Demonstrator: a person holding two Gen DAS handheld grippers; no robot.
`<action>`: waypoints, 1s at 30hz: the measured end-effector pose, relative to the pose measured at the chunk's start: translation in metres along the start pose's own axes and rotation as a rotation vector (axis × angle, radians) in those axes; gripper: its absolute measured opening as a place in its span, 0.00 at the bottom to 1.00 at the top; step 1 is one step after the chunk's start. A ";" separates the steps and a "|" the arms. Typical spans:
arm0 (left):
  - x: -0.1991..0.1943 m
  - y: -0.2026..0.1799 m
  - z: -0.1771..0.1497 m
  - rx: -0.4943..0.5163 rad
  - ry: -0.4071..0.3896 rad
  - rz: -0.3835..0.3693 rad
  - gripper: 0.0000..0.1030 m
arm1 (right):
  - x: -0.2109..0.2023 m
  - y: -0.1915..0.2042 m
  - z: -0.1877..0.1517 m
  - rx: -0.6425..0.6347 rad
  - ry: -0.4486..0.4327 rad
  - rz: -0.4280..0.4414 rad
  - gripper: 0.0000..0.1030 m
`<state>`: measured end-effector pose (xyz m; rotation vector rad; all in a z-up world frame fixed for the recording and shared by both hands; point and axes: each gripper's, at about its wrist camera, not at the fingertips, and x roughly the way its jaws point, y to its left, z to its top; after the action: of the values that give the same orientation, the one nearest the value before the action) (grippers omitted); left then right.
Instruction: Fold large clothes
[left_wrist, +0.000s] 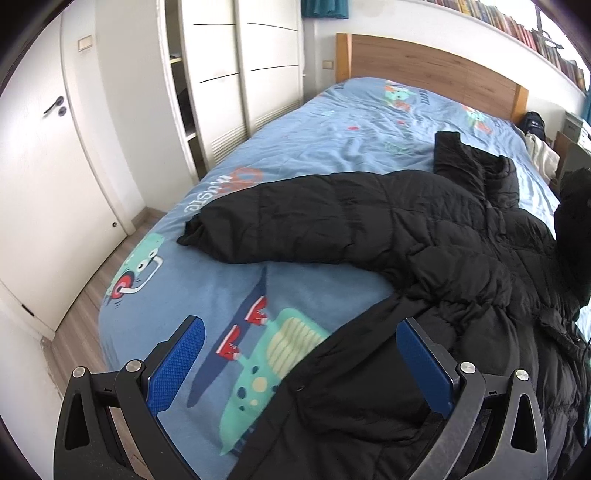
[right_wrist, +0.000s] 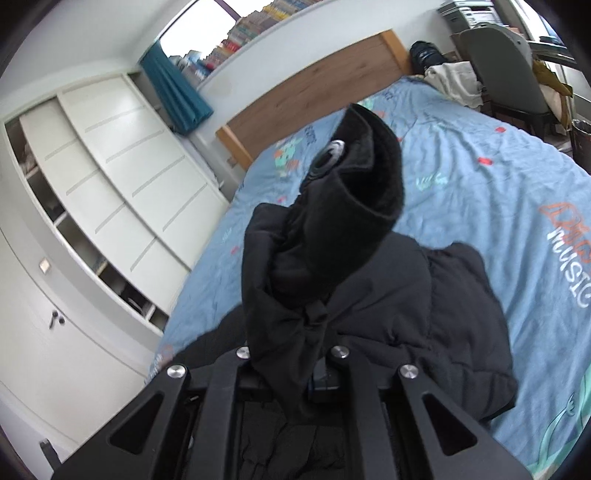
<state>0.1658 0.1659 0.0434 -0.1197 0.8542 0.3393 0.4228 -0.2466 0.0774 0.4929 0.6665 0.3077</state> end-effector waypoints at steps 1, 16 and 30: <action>0.000 0.003 -0.001 -0.005 0.003 0.002 0.99 | 0.006 0.003 -0.009 -0.017 0.024 -0.007 0.09; -0.009 0.001 -0.006 0.064 -0.004 0.044 0.99 | 0.067 0.020 -0.130 -0.232 0.336 -0.168 0.13; -0.024 -0.043 -0.007 0.120 0.046 -0.012 0.99 | 0.026 0.041 -0.132 -0.326 0.354 -0.067 0.68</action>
<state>0.1609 0.1184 0.0555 -0.0211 0.9172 0.2746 0.3509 -0.1566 -0.0036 0.1023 0.9538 0.4365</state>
